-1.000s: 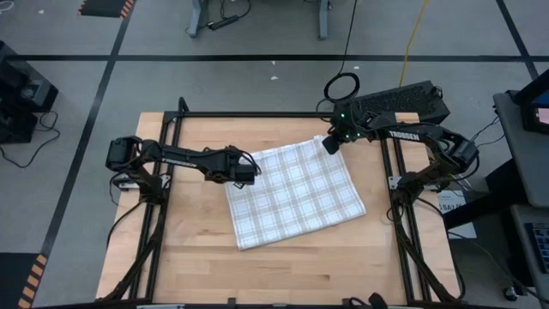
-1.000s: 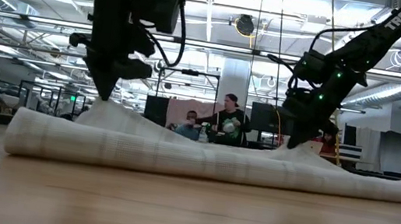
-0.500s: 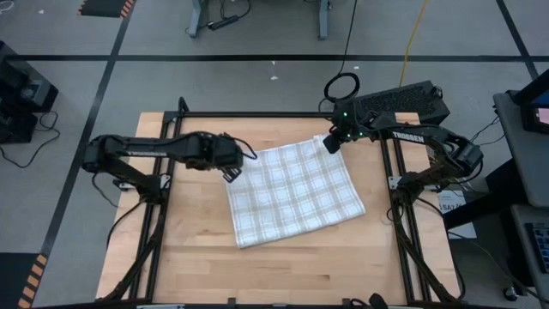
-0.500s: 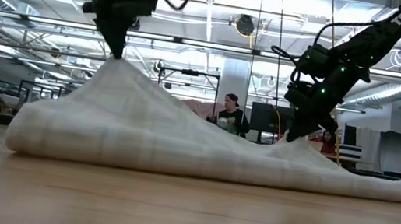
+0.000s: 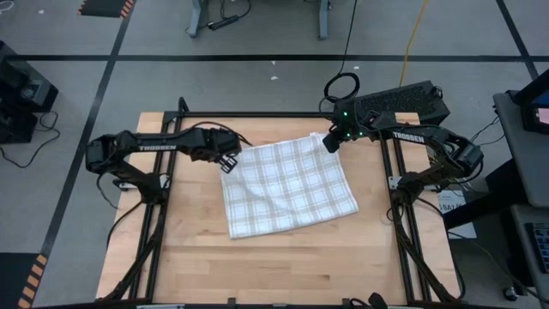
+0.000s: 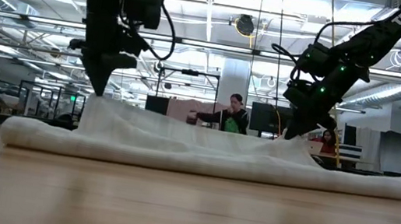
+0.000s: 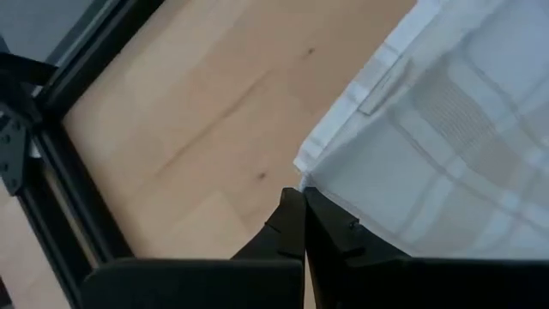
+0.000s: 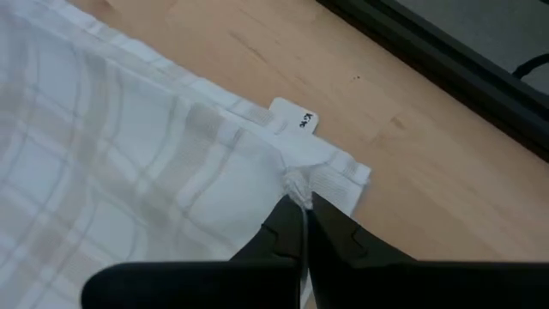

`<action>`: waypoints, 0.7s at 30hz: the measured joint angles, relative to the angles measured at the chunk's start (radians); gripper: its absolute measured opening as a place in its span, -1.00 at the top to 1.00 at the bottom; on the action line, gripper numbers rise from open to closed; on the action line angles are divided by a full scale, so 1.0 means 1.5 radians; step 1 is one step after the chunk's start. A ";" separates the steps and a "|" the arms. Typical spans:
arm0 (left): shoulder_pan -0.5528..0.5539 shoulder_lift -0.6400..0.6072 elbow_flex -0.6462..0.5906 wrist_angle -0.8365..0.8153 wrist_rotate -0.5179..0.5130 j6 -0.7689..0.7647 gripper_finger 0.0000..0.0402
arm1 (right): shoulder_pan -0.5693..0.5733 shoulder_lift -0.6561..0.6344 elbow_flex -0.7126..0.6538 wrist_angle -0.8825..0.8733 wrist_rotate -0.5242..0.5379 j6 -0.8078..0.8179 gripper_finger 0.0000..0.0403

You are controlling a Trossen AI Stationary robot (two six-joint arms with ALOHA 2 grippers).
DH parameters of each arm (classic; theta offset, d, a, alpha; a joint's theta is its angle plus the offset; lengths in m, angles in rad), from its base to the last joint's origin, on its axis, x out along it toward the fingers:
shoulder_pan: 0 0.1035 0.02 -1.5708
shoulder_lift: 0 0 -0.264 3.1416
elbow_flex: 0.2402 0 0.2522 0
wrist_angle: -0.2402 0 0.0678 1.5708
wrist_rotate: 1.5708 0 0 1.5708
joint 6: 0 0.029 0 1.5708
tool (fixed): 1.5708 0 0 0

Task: Roll towel
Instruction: Roll the towel

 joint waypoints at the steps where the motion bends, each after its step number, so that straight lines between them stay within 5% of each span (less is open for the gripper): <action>1: 0.005 0.000 -0.004 0.010 0.002 0.005 0.99 | 0.000 0.000 0.000 0.000 0.000 0.000 1.00; 21: 0.061 0.004 -0.082 0.153 0.033 0.001 0.83 | 0.000 0.000 0.000 0.041 0.015 -0.002 1.00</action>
